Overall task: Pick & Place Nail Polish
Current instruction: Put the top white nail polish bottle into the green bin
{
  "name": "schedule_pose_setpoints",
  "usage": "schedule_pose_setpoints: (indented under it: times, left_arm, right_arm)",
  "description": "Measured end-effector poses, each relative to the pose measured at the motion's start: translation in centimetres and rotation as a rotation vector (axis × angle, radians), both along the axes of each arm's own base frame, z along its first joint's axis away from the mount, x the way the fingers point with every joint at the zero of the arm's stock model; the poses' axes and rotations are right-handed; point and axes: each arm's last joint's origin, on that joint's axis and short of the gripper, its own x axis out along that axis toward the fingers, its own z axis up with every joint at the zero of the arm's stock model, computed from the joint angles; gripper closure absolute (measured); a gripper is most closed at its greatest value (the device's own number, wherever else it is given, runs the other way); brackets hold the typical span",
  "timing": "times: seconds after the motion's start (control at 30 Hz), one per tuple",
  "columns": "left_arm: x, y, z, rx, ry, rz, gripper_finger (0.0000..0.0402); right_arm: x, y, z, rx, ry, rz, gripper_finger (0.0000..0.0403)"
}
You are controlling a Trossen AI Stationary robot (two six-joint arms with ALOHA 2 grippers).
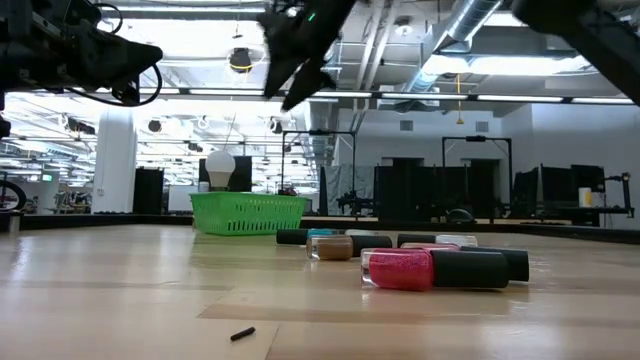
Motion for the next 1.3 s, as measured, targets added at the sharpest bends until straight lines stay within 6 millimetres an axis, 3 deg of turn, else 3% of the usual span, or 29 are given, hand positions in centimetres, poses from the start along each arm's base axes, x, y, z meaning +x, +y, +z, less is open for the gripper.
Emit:
schedule_pose_setpoints:
  times: [0.3,0.4,0.5,0.7,0.9,1.1,1.3]
  left_arm:
    - [0.0,0.0,0.0,0.000,-0.001,0.000,0.0400]
    - [0.0,0.0,0.0,0.000,0.000,0.000,0.0400]
    - [0.0,0.0,0.0,0.000,0.001,0.000,0.0400]
    - [0.1,0.0,0.0,-0.001,0.008,-0.001,0.0400]
    - [0.2,0.0,-0.1,-0.002,0.022,0.000,0.0400]
    - [0.4,0.0,-0.3,-0.003,0.043,0.000,0.0400]
    - [0.5,0.0,-0.4,-0.004,0.051,0.000,0.0400]
  right_arm:
    - [-6.8,2.8,6.5,-0.010,0.083,0.071,0.0173]
    - [-8.7,4.5,7.2,-0.005,0.117,0.107,0.0173]
    - [-10.4,6.3,6.4,0.011,0.151,0.126,0.0173]
    - [-13.7,9.9,1.3,0.057,0.113,0.052,0.0173]
    - [-14.9,13.3,-5.3,0.108,0.041,0.070,0.0173]
    - [-14.4,15.2,-10.2,0.089,0.170,0.120,0.0183]
    - [-13.0,16.5,-13.7,0.070,0.239,0.188,0.0197]
